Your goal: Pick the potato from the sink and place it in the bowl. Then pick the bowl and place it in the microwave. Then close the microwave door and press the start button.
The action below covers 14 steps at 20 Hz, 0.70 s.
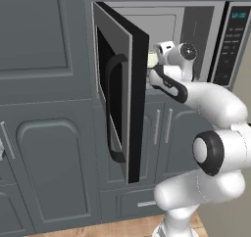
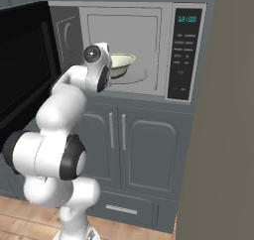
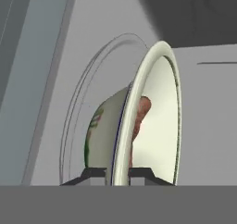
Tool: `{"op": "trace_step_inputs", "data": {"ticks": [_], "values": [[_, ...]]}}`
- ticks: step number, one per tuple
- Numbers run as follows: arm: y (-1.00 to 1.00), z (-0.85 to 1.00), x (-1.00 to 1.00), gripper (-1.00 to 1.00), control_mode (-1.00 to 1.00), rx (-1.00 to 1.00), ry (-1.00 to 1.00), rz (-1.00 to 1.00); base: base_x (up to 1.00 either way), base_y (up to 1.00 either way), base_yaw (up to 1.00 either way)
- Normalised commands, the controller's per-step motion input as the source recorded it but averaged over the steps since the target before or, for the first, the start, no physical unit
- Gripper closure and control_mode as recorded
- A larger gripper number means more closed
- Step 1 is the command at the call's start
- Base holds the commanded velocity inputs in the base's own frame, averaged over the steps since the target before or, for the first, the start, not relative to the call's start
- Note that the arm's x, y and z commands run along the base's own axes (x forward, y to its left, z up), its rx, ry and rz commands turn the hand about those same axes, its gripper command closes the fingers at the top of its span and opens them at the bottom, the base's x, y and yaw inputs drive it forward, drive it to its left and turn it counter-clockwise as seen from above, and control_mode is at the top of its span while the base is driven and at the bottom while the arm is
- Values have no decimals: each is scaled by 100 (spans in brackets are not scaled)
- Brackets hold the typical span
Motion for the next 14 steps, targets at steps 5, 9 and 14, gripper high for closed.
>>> {"op": "trace_step_inputs", "data": {"ticks": [5,9,14], "values": [[0,-24,88,100,-100,0,11,0,0,0,0],[-15,-12,-27,-100,-100,0,2,1,0,0,0],[-10,8,-75,-100,-100,0,-3,0,0,0,0]]}}
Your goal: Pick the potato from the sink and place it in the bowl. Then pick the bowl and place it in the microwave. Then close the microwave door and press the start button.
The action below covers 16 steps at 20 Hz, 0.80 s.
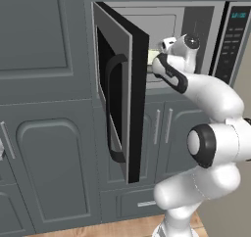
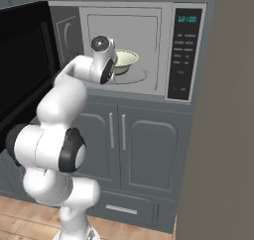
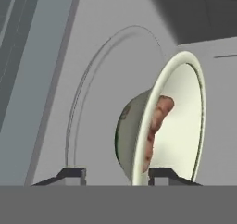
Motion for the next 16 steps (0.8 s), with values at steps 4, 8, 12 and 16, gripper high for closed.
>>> {"op": "trace_step_inputs", "data": {"ticks": [4,8,12,16], "values": [[0,48,-100,-100,-100,3,-1,0,0,0,0],[0,75,-100,-100,-100,9,0,0,0,0,0],[0,68,-100,-100,-100,12,8,0,0,0,0],[0,31,-100,-100,-100,13,3,2,0,0,0]]}}
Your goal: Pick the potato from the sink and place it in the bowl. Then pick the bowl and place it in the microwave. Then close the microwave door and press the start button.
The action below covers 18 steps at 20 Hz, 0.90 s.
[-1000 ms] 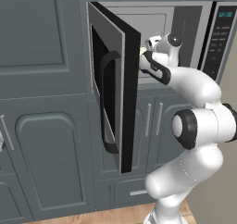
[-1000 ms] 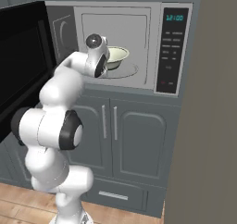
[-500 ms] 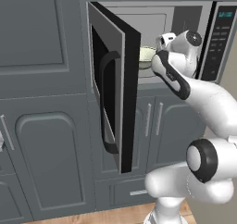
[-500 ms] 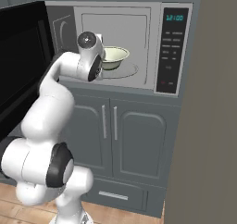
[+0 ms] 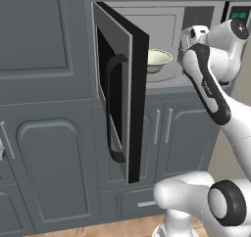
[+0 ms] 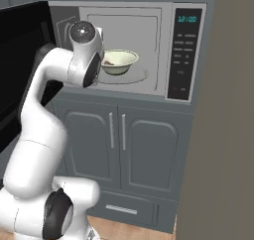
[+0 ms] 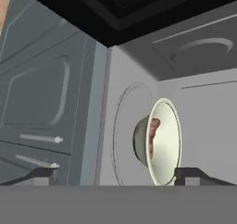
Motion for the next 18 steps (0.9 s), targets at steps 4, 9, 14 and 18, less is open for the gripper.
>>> {"op": "trace_step_inputs", "data": {"ticks": [4,9,14,18], "values": [[0,0,-100,-100,-100,10,0,6,0,0,0],[0,6,-100,-100,-100,10,0,17,0,0,0],[0,22,-100,-100,-100,12,-4,23,0,0,0],[7,11,-100,-100,-100,8,-7,18,0,0,0]]}}
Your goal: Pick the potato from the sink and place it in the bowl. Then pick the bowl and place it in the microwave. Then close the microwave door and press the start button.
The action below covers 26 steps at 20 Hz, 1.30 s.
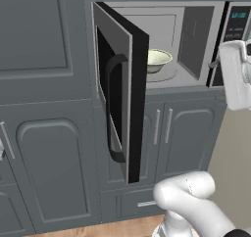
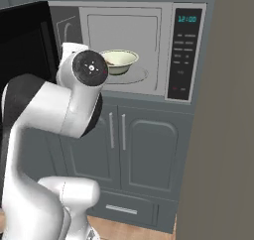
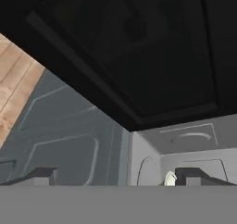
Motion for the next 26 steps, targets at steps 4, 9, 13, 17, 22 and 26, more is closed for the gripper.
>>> {"op": "trace_step_inputs", "data": {"ticks": [4,9,13,17,22,26], "values": [[31,9,-100,-100,-100,4,-8,21,0,0,0],[17,26,-100,-100,-100,1,-11,18,0,0,0],[12,20,-100,-100,-100,0,-9,12,0,0,0],[49,1,-100,-100,-100,0,-2,9,0,0,0],[49,1,-100,-100,-100,-1,0,12,0,0,0],[46,7,-100,-100,-100,-1,0,10,0,0,0]]}}
